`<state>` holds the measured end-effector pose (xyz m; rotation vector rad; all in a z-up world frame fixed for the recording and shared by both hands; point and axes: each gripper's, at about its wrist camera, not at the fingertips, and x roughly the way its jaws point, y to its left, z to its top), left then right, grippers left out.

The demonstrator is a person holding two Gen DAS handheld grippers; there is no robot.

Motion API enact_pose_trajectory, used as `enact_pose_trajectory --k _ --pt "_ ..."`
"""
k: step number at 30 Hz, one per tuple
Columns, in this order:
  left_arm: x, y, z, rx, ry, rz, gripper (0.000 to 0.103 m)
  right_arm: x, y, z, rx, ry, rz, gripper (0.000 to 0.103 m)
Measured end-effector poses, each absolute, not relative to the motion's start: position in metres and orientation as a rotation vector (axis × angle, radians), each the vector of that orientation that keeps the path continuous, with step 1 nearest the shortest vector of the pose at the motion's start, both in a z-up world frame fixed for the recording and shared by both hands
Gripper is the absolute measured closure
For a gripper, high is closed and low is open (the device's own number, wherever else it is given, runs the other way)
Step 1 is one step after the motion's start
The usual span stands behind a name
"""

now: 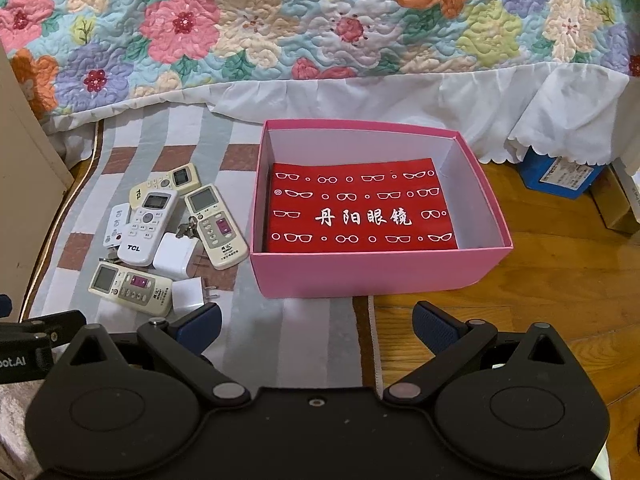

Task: Organize rigid objects

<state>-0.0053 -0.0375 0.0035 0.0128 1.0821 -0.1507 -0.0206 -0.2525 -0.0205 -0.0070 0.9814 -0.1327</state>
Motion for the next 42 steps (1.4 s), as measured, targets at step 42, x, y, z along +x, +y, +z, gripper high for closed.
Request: enact_pose_trajectory --k 42 --pt "0.134 0.028 -0.117 -0.285 1.443 -0.028 0.024 0.067 -0.134 -0.155 -0.307 0.913 0.826 0.031"
